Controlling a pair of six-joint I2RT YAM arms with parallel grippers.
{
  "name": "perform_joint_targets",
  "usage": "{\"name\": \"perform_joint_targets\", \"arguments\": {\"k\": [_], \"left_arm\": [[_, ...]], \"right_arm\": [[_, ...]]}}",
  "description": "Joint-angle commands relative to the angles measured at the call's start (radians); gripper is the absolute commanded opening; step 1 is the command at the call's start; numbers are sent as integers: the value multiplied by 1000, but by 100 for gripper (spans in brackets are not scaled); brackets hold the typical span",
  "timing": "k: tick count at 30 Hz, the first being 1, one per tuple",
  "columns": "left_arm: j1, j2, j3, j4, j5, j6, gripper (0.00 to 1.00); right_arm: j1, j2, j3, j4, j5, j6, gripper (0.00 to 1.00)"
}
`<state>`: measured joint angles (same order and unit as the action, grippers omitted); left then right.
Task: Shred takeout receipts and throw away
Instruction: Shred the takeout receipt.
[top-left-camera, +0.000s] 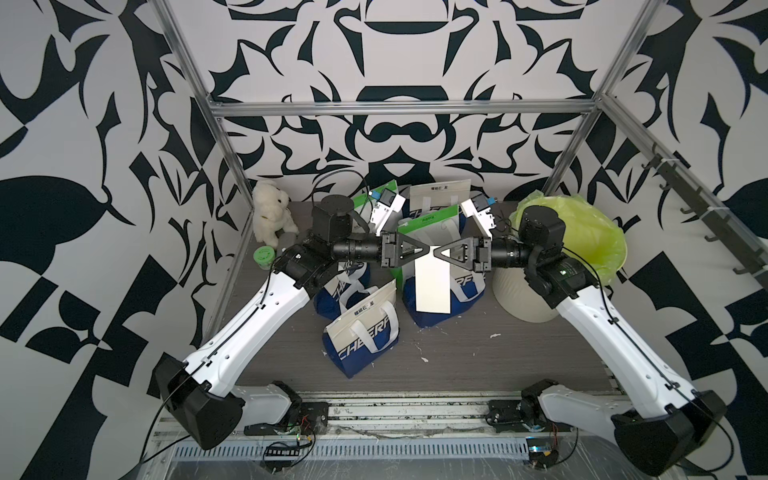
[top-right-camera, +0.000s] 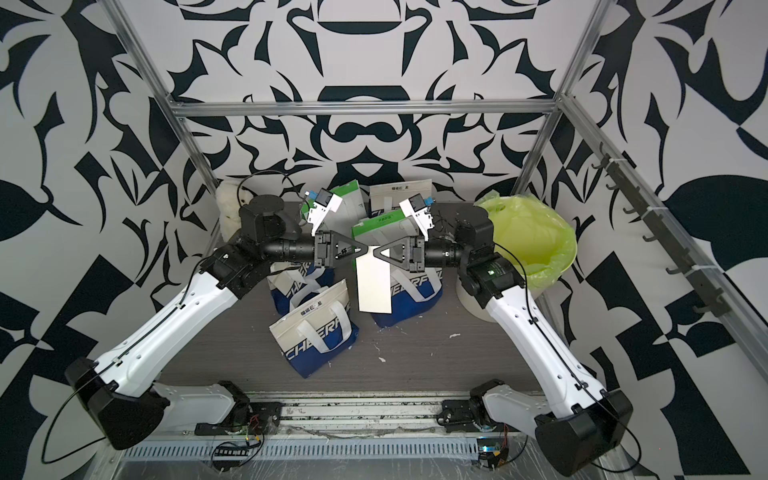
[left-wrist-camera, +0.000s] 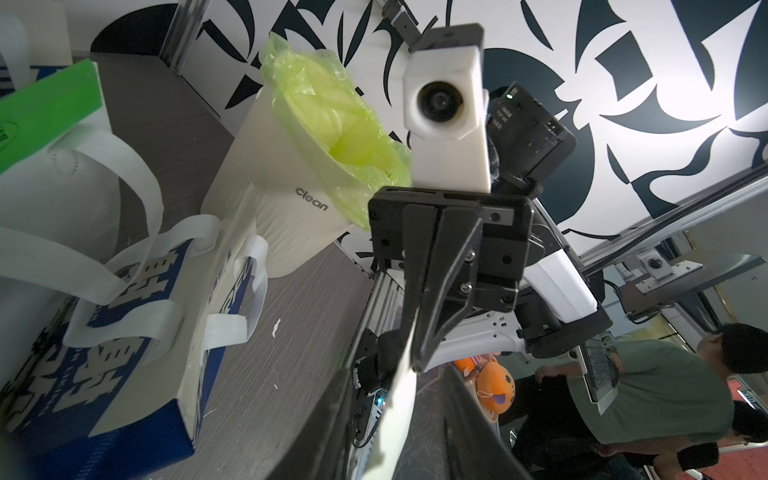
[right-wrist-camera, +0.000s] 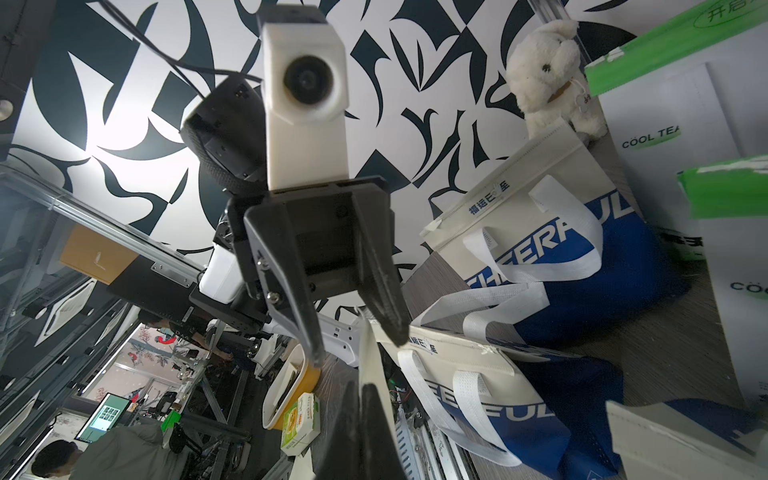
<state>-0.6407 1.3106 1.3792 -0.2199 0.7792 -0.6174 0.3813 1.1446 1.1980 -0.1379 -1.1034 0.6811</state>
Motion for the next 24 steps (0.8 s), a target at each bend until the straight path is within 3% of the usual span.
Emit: {"name": "perform_joint_targets", "arguments": {"k": [1,8,17,20,24], "left_arm": [[3,4,-12,16,-3,-7,39],[3,-8,-31,89,18,-45,22],[-1,-8,-52,162,70,-96,11],[-3,-11,-52,169,72,-96,1],[-9,-11,-57,172,72,-96,0]], "right_arm": [[8,-23,43,45,-15,3,0],[11,-28,34,44,-10,3,0],[16,-26,35,45,-3,2,0],[16,-27,34,43,-1,2,0],[17,-32,35,45,12,0,0]]}}
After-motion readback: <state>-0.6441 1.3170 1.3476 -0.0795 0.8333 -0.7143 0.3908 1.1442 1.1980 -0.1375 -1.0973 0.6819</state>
